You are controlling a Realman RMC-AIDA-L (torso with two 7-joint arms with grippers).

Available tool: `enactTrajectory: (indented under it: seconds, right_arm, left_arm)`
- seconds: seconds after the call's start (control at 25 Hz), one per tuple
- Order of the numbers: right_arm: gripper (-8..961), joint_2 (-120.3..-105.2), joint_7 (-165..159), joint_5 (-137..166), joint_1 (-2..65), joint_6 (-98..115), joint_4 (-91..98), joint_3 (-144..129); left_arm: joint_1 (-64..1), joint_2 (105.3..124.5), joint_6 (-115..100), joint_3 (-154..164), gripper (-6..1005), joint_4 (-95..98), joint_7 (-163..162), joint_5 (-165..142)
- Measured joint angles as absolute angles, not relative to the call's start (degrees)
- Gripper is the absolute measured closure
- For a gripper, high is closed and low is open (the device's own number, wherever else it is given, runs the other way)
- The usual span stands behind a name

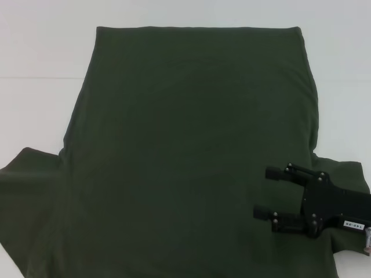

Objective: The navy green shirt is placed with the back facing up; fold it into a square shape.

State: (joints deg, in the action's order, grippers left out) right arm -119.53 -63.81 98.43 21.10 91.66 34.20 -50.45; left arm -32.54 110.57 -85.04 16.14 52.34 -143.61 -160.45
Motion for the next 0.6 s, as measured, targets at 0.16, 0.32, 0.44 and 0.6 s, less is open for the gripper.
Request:
enactTrajectory:
  seconds: [0.16, 0.32, 0.44, 0.6]
  right_arm:
    - [37, -119.53, -63.8, 98.4, 21.1, 91.7, 34.2, -50.4]
    - [37, -119.53, -63.8, 98.4, 21.1, 91.6, 34.2, -50.4]
    - [37, -119.53, -63.8, 98.4, 21.0, 91.6, 34.2, -50.4]
    - [37, -119.54, -63.8, 98.4, 21.0, 91.6, 34.1, -50.4]
  left_arm:
    - [-33.4, 110.57, -87.6, 16.2, 993, 52.0, -143.6, -158.3]
    - [-34.2, 110.62, -92.0, 16.0, 989, 52.0, -143.8, -151.6]
    - [-34.8, 110.90, -95.6, 16.3, 987, 50.9, -143.8, -144.5]
    - [-36.5, 111.29, -97.2, 17.3, 978, 44.9, -143.4, -139.4]
